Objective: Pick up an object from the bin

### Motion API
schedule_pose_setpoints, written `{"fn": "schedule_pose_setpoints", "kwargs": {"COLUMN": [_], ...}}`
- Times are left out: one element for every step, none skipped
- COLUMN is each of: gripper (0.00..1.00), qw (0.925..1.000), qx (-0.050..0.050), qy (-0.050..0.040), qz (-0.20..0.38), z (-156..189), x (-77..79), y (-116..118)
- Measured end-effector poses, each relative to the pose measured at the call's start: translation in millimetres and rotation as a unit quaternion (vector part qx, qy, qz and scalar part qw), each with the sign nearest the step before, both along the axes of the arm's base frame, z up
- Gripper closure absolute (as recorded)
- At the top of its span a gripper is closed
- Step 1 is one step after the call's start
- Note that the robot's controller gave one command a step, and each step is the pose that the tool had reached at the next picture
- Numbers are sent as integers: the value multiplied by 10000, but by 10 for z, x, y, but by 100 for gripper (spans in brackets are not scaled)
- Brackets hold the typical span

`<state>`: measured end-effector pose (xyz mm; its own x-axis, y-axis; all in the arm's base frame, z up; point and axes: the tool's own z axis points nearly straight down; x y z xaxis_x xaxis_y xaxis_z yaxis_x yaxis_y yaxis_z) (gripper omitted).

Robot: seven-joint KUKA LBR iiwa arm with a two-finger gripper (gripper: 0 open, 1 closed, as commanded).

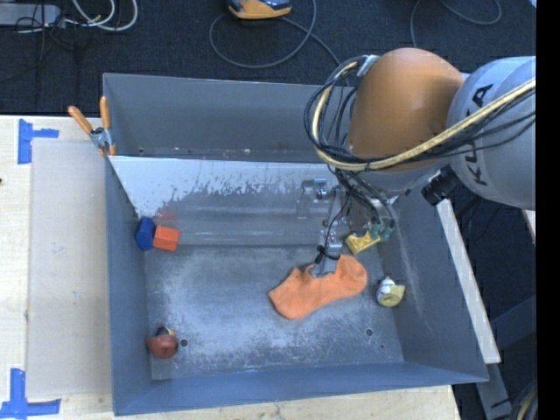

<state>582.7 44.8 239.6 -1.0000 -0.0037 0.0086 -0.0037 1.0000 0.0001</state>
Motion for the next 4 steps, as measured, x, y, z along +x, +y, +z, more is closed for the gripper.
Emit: {"fn": "schedule_pose_setpoints", "kwargs": {"gripper": [0, 0, 0, 0], "qw": [10000, 9994, 9929, 9927], "qx": [2, 10, 6, 18], "qy": [-37, -55, -35, -29], "qz": [-4, 337, 1190, 1209], "z": [48, -214, -668, -849], "x": [10, -32, -134, -386], "y": [-2, -179, -415, -619]}}
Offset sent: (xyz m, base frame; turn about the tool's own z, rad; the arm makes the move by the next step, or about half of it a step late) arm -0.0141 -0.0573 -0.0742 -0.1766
